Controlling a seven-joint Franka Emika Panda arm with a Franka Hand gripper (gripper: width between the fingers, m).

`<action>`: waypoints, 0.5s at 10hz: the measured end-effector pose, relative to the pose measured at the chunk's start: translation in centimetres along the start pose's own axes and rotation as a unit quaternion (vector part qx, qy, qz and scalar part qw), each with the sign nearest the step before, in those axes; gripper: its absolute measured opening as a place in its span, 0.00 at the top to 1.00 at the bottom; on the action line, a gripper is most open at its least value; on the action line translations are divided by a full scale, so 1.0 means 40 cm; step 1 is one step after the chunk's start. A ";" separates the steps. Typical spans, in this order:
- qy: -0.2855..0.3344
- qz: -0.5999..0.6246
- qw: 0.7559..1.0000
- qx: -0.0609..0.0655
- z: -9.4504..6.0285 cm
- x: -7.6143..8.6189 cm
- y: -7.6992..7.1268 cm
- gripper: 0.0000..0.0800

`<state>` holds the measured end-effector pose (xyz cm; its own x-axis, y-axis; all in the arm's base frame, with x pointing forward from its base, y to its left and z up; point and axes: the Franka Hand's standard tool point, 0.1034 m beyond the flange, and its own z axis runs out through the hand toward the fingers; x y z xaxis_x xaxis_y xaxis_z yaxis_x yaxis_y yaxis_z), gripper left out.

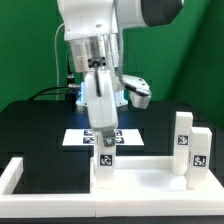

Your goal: Assemble desk

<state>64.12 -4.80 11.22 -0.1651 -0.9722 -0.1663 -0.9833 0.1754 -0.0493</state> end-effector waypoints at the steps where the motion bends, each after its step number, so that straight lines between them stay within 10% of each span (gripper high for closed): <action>1: 0.000 -0.006 1.000 0.000 0.001 -0.001 0.001 0.54; 5: 0.015 -0.289 0.957 -0.013 0.010 0.003 0.012 0.20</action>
Offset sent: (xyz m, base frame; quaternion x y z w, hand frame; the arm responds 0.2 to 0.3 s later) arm -0.0046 -0.0092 -0.0045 -0.0094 0.0377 -0.3334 0.9420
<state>63.64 -4.77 10.77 0.4059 -0.9094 -0.0902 -0.9123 -0.3973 -0.0992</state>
